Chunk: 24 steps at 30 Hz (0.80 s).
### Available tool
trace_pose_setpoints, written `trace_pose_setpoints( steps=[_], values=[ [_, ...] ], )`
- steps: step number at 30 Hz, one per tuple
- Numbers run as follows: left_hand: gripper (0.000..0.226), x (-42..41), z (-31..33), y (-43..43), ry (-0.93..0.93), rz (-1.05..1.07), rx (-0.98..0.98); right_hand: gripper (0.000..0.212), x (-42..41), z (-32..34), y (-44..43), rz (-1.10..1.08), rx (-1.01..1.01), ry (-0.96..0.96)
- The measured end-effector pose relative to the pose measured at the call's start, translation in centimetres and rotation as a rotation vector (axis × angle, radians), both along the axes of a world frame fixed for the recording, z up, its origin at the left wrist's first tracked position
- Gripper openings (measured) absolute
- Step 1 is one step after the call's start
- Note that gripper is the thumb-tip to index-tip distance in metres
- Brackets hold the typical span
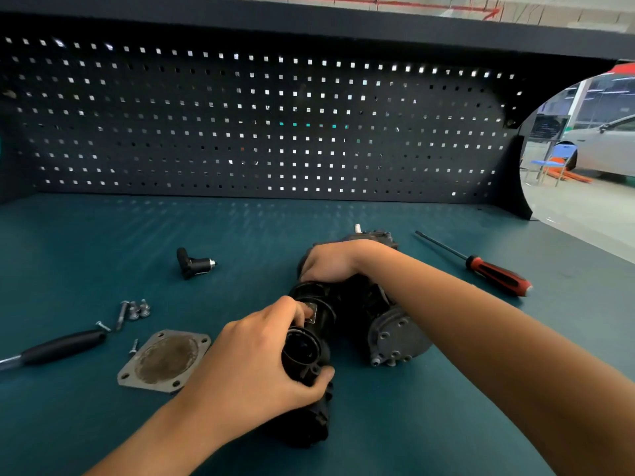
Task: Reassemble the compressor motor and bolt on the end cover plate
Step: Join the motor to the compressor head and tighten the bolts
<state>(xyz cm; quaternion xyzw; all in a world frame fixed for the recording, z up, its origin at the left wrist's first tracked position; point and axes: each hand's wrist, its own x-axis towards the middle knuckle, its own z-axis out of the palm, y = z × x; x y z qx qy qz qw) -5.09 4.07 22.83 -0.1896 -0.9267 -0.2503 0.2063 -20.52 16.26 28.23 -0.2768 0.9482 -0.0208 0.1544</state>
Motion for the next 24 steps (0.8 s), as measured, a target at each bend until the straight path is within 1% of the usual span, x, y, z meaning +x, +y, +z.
trace_pose_setpoints(
  steps=[2, 4, 6, 8, 9, 10, 12, 14, 16, 18, 20, 24],
  values=[
    [0.04, 0.0, -0.1, 0.0, 0.009, -0.007, 0.007, 0.028, -0.2, 0.1, 0.1, -0.028, -0.038, -0.037],
    [0.04, 0.1, -0.1, -0.1, 0.015, -0.006, 0.006, 0.021, -0.3, 0.2, 0.6, -0.045, -0.151, -0.043],
    [0.04, 0.2, -0.1, -0.1, 0.024, -0.012, 0.007, 0.025, -0.2, 0.1, 1.4, -0.056, -0.255, 0.04],
    [0.041, 0.2, -0.2, -0.1, 0.031, -0.013, 0.009, 0.031, -0.1, -0.1, 2.0, -0.072, -0.299, 0.175],
    [0.04, 0.2, -0.2, -0.1, 0.032, -0.01, 0.007, 0.031, -0.1, -0.3, 2.2, -0.074, -0.311, 0.21],
    [0.039, 0.1, -0.2, -0.1, 0.032, -0.007, 0.007, 0.03, -0.1, -0.4, 2.3, -0.064, -0.312, 0.222],
    [0.039, 0.1, -0.1, -0.2, 0.025, -0.006, 0.013, 0.025, 0.0, -0.7, 2.3, 0.0, -0.252, 0.255],
    [0.042, 0.3, 0.1, -0.2, 0.032, 0.005, -0.003, 0.023, 0.1, -0.9, 2.2, 0.081, -0.158, 0.348],
    [0.043, 0.6, 0.4, -0.4, 0.066, 0.005, -0.064, 0.024, 0.3, -0.9, 2.2, 0.126, -0.093, 0.457],
    [0.043, 0.9, 0.7, -0.4, 0.119, -0.012, -0.089, 0.025, 0.2, -0.7, 2.5, 0.117, -0.11, 0.522],
    [0.043, 1.1, 0.6, -0.4, 0.125, -0.011, -0.074, 0.025, -0.1, -0.6, 2.6, 0.086, -0.101, 0.55],
    [0.042, 1.2, 0.6, -0.3, 0.048, 0.006, -0.047, 0.021, -0.4, -0.9, 2.2, 0.041, -0.029, 0.54]
  ],
)
